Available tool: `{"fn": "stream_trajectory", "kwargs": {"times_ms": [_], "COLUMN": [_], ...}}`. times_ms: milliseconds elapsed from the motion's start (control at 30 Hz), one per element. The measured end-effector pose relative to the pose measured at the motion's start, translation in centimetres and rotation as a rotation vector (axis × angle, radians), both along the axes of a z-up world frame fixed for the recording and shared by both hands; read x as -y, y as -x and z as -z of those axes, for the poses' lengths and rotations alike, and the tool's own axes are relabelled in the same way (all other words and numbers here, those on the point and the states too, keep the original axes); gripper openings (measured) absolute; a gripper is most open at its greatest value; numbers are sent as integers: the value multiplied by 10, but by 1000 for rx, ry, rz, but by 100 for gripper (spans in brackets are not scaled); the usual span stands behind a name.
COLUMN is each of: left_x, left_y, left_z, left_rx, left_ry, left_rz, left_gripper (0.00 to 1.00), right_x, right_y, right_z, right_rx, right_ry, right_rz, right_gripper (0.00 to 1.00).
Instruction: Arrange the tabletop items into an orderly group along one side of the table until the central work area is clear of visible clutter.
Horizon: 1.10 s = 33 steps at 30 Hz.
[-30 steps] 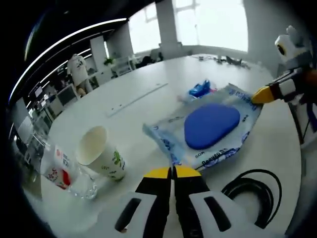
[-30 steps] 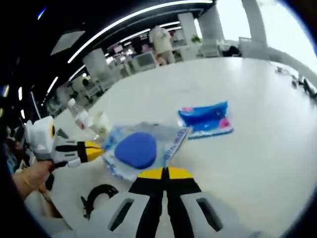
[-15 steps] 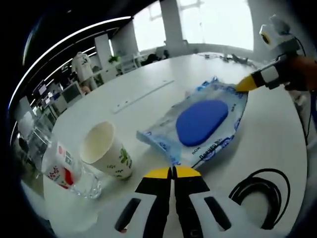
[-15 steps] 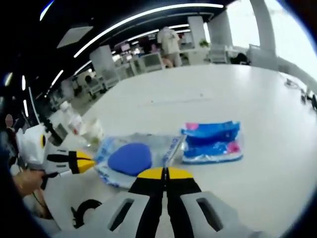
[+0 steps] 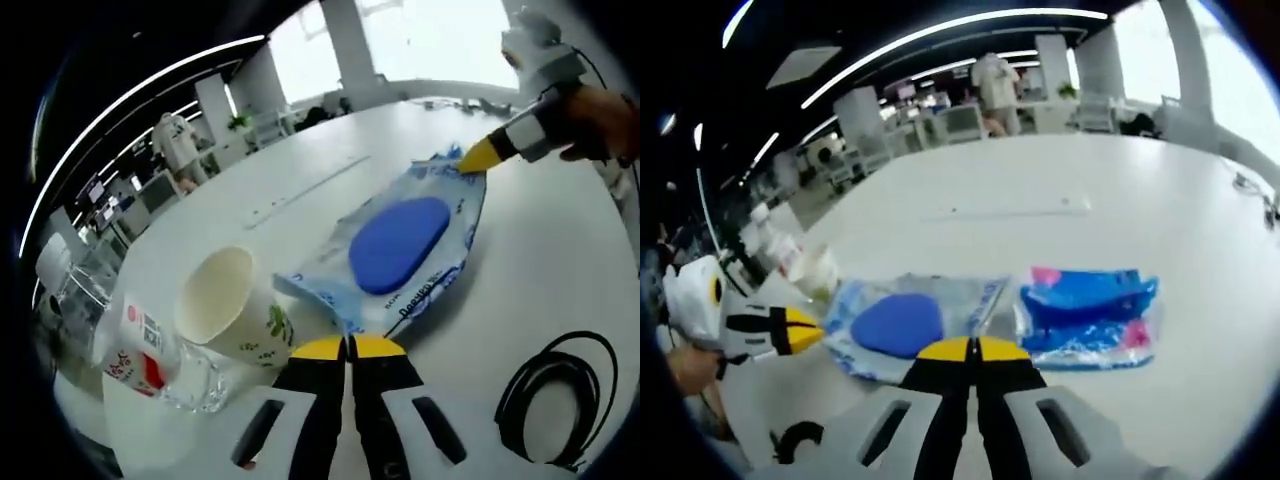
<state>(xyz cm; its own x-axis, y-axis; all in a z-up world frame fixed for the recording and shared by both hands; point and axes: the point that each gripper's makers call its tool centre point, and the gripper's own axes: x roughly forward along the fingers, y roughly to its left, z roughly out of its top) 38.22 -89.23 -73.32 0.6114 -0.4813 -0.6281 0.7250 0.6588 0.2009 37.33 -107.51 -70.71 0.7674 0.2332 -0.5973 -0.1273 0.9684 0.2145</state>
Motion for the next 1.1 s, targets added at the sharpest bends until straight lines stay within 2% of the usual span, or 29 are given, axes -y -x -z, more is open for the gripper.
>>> {"fn": "stream_trajectory", "kwargs": {"times_ms": [267,633,1100], "left_x": [-1,-2,-2], "left_y": [-9,-19,-20], "left_z": [0,4,10], "left_rx": [18,77,89], "left_ry": [14,-47,-66], "left_rz": [-48,-69,-93], "left_gripper": [0,0,0], "right_x": [-2,-6,-1], "right_y": [-6,-15,-15], "right_z": [6,14,35], "right_rx": [-2,12,-12], "right_ry": [-17,-9,23], "right_rz": [14,-3,-9], "right_gripper": [0,0,0]}}
